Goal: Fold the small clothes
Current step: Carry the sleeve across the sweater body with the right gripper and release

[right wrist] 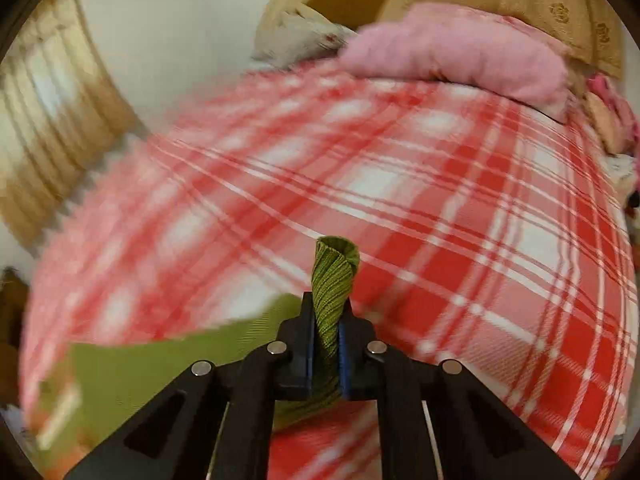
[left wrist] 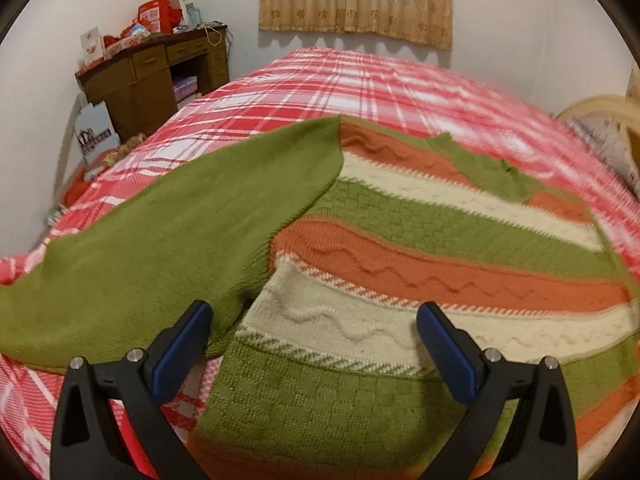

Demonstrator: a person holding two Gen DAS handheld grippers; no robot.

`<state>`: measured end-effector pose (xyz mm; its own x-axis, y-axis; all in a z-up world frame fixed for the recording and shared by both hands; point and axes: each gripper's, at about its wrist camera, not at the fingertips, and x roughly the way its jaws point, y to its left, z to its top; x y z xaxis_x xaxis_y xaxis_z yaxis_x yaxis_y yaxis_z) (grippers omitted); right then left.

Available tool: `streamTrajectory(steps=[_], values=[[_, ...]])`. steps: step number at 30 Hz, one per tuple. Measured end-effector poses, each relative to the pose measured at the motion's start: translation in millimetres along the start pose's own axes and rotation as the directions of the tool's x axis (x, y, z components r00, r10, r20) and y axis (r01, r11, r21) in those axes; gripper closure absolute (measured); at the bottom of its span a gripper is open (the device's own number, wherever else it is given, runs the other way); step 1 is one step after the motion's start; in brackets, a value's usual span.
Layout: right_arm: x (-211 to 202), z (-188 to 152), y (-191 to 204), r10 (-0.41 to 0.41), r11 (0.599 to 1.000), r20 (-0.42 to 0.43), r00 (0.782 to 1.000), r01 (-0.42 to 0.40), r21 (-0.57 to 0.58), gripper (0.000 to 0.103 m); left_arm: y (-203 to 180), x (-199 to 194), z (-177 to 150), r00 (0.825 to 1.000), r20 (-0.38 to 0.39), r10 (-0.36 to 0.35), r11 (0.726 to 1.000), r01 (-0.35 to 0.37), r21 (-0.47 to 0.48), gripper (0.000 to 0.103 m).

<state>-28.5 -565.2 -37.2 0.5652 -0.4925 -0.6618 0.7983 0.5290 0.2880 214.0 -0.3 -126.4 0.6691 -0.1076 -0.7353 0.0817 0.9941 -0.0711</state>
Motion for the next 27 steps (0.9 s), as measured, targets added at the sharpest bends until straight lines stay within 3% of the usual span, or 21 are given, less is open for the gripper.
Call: streamTrajectory(steps=[4, 7, 11, 19, 22, 27], values=[[-42.6, 0.9, 81.0, 0.167, 0.981, 0.028, 0.986, -0.163, -0.107, 0.094, 1.4, -0.5, 0.3, 1.000, 0.009, -0.016, 1.000, 0.016, -0.016, 0.000], [-64.2, -11.3, 156.1, 0.289, 0.938, 0.007, 0.957, -0.282, -0.200, 0.095, 5.7, -0.5, 0.9, 1.000, 0.013, -0.021, 1.000, 0.022, -0.018, 0.000], [-69.7, -47.0, 246.5, 0.394, 0.871, -0.066, 0.917, -0.395, -0.292, 0.096, 10.0, -1.4, 0.6, 0.998, 0.024, -0.051, 0.998, 0.052, -0.041, 0.000], [-42.9, -126.0, 345.0, 0.477, 0.788, -0.239, 0.846, -0.532, -0.309, 0.096, 11.0, -1.1, 0.7, 0.997, 0.033, -0.070, 0.996, 0.071, -0.052, 0.000], [-34.0, -147.5, 361.6, 0.494, 0.768, -0.287, 0.821, -0.566, -0.298, 0.096, 11.7, -0.7, 0.7, 0.996, 0.038, -0.078, 0.995, 0.081, -0.058, 0.000], [-19.8, -175.6, 384.7, 0.499, 0.747, -0.336, 0.799, -0.593, -0.300, 0.096, 11.7, -0.6, 0.6, 0.996, 0.039, -0.080, 0.995, 0.082, -0.058, 0.000]])
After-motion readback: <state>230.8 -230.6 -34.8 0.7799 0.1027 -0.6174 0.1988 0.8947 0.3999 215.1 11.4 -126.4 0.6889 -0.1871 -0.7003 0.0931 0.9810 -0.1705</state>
